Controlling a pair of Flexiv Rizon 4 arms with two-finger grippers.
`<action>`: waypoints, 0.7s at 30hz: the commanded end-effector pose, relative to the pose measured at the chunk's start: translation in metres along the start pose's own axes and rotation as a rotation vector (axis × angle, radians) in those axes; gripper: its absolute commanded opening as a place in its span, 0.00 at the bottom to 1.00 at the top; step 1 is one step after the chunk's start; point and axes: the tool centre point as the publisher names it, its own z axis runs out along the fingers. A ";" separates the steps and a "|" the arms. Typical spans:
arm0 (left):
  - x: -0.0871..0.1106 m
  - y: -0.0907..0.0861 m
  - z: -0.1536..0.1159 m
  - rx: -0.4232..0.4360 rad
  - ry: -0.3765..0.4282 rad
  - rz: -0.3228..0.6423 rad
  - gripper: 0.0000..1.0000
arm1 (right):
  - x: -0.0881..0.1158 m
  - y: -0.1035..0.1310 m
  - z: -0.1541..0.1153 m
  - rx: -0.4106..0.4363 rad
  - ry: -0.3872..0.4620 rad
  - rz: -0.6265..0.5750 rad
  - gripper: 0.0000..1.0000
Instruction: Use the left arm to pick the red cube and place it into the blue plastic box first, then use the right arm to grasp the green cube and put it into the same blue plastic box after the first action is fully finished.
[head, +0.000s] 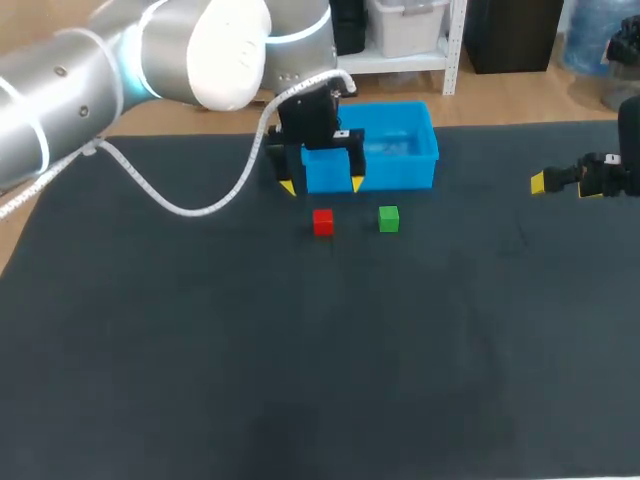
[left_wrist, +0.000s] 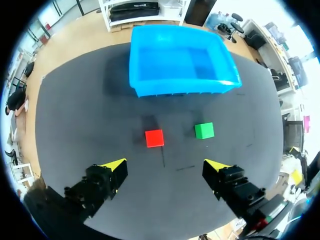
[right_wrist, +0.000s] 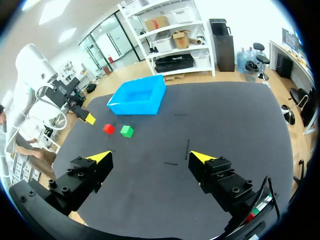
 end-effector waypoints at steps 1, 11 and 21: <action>-0.006 -0.002 0.006 -0.004 0.016 0.001 1.00 | 0.000 0.000 0.000 0.001 0.001 0.000 1.00; -0.004 -0.002 0.020 -0.008 0.035 -0.004 1.00 | 0.000 0.000 0.000 0.001 0.001 0.000 1.00; -0.002 0.000 0.031 -0.008 0.049 -0.007 1.00 | 0.000 0.000 0.000 0.001 0.001 0.000 1.00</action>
